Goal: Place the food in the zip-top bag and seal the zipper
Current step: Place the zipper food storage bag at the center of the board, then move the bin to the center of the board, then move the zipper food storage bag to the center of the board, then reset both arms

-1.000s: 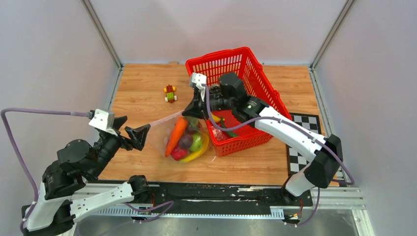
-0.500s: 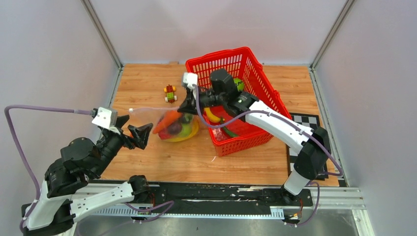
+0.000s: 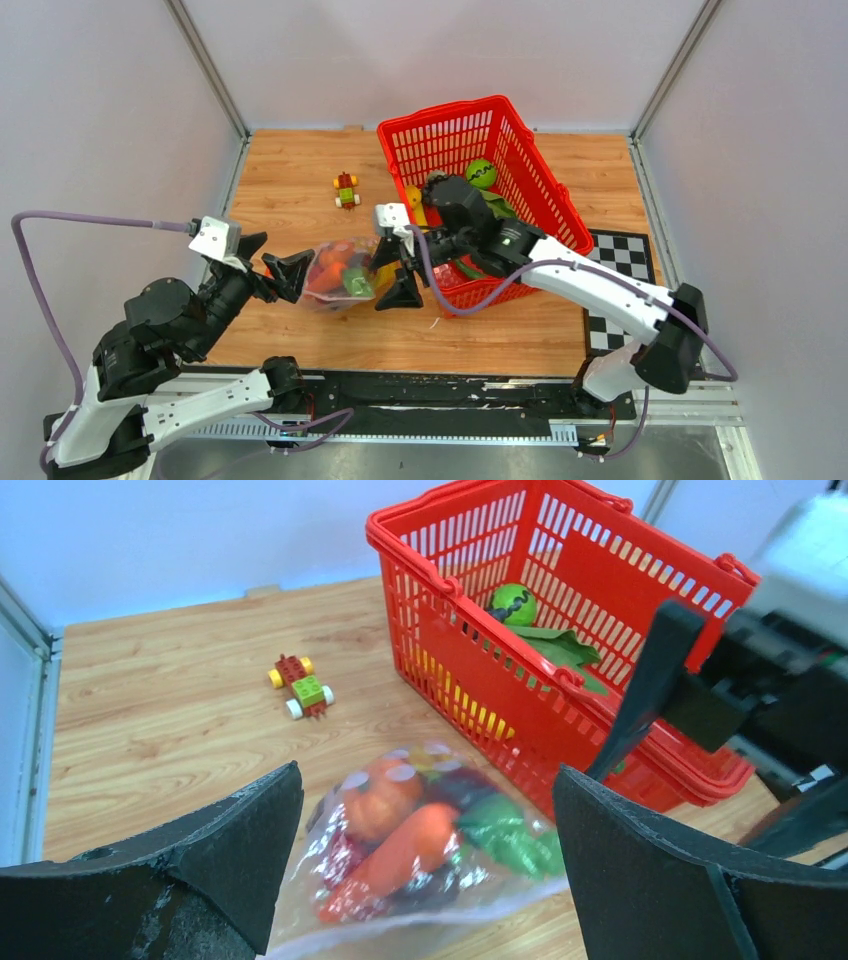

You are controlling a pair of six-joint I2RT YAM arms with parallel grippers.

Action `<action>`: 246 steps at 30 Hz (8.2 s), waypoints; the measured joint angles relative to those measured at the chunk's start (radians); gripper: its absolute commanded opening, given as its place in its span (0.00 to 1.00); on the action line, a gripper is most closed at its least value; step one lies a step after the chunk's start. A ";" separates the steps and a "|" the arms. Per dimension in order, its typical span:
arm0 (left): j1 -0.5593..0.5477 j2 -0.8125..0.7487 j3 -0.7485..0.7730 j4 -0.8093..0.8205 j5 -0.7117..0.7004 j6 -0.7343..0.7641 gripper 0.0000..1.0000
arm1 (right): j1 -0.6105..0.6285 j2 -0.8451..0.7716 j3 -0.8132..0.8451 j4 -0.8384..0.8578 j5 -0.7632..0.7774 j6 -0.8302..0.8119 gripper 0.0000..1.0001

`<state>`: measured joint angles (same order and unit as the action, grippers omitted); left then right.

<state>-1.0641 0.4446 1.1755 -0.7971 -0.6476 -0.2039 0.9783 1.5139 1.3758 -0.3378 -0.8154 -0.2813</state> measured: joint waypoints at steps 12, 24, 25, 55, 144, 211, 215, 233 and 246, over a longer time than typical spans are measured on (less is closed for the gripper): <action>0.000 0.012 0.000 0.002 0.013 -0.010 1.00 | -0.005 -0.124 -0.070 0.111 0.150 0.142 0.64; 0.000 0.023 0.000 0.001 0.014 -0.016 1.00 | 0.016 0.115 0.061 -0.035 0.566 0.229 0.62; 0.000 0.024 0.000 0.001 0.014 -0.016 1.00 | 0.018 0.121 0.070 -0.051 0.608 0.228 0.62; 0.121 0.223 -0.152 -0.119 -0.108 -0.216 1.00 | 0.149 -0.067 -0.318 0.052 0.574 0.353 0.71; 0.692 0.144 -0.736 0.269 0.681 -0.480 0.99 | 0.185 0.177 -0.351 0.138 0.598 0.492 0.72; 0.692 -0.034 -0.378 0.072 0.393 -0.422 1.00 | 0.142 -0.344 -0.262 0.218 0.881 0.245 1.00; 0.692 0.097 -0.332 0.066 0.393 -0.399 1.00 | 0.062 -0.457 -0.293 0.195 1.042 0.231 1.00; 0.692 0.072 -0.287 0.006 0.161 -0.409 1.00 | -0.191 -0.898 -0.317 -0.006 1.550 0.178 1.00; 0.692 0.108 -0.287 0.023 0.153 -0.382 1.00 | -0.915 -0.639 -0.216 -0.356 1.002 0.360 1.00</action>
<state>-0.3717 0.5526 0.8883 -0.7746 -0.4946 -0.5861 0.0631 0.8749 1.1603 -0.6937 0.1867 0.0784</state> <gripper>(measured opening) 1.000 0.998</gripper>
